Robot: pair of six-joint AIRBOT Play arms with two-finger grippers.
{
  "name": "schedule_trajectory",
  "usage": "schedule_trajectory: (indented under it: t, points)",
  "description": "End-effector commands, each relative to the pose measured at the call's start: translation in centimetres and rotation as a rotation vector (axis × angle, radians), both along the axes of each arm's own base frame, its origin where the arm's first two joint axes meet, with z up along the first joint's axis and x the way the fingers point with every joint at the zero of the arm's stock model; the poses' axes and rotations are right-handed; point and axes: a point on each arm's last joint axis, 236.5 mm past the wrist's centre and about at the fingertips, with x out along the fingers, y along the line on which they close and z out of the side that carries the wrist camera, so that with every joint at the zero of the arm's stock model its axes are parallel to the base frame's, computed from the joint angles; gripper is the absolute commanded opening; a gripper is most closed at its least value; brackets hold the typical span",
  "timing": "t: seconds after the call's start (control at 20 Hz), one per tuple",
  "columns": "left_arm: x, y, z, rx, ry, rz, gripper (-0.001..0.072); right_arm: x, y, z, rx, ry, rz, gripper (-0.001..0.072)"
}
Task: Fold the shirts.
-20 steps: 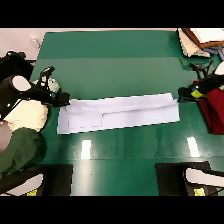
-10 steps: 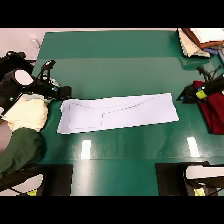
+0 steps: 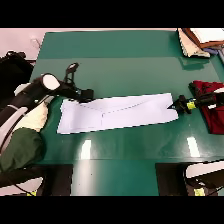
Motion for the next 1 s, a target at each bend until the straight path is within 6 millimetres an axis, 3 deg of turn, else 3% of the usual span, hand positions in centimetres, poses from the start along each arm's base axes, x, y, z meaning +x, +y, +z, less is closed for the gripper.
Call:
schedule_trajectory:
  t: [0.0, 0.25, 0.45, 0.6, 0.7, 0.85, 0.95]
  points:
    - [0.8, -4.8, -1.5, -0.057, 0.022, -0.026, 0.0018, 1.5, 2.5, 3.0, 0.027, -0.093, 0.089, 0.0015]
    - [1.7, -9.6, -4.5, -0.048, 0.056, -0.099, 0.0018, 4.3, 5.4, 16.0, -0.075, -0.393, 0.196, 0.0015]
    - [1.9, -11.6, -6.4, -0.048, 0.070, -0.115, 0.0018, 4.3, 10.4, 25.1, -0.116, -0.601, 0.264, 0.0015]
    - [1.8, -12.0, -7.7, -0.063, 0.106, -0.100, 0.0018, 3.5, 14.5, 29.1, -0.105, -0.706, 0.326, 0.0015]
    - [1.8, -12.1, -8.0, -0.065, 0.111, -0.095, 0.0018, 2.7, 17.1, 30.7, -0.085, -0.747, 0.374, 0.0015]
    - [2.3, -12.5, -7.0, -0.083, 0.098, -0.094, 0.0018, 1.7, 20.4, 31.7, -0.054, -0.781, 0.427, 0.0015]
    - [3.1, -12.5, -5.2, -0.085, 0.066, -0.113, 0.0018, 1.1, 22.4, 32.0, -0.035, -0.799, 0.457, 0.0016]
